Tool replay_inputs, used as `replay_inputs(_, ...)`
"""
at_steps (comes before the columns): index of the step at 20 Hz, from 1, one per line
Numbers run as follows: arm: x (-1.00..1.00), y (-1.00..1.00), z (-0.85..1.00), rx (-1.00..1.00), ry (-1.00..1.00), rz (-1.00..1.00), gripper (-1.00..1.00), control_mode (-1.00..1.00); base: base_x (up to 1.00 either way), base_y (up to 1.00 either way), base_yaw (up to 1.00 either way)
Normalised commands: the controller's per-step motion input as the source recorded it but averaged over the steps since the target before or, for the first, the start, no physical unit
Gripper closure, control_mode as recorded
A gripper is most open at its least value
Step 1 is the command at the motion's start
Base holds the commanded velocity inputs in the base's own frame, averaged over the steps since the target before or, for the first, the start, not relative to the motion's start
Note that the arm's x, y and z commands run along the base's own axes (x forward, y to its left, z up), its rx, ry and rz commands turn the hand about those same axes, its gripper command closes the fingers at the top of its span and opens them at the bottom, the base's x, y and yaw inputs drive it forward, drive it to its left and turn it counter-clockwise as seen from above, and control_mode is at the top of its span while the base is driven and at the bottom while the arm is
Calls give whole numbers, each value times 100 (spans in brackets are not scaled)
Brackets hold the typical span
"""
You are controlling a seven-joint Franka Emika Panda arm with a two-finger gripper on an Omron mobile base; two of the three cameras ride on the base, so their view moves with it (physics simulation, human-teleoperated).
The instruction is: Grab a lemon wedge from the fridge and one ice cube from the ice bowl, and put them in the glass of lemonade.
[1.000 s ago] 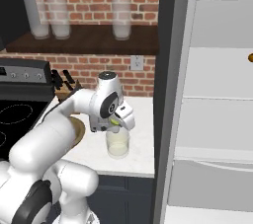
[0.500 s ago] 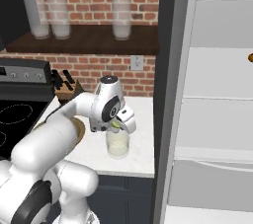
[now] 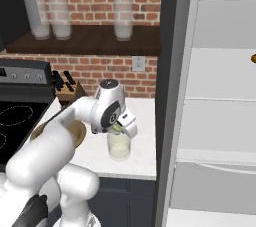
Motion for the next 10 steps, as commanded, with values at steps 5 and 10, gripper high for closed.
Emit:
replay_inputs(5, -2, 1, 1, 0, -6, 0, 100, -100, 0, 0, 0)
replay_inputs(10, 3, 11, 0, 0, 0, 0, 100, -100, 0, 0, 0)
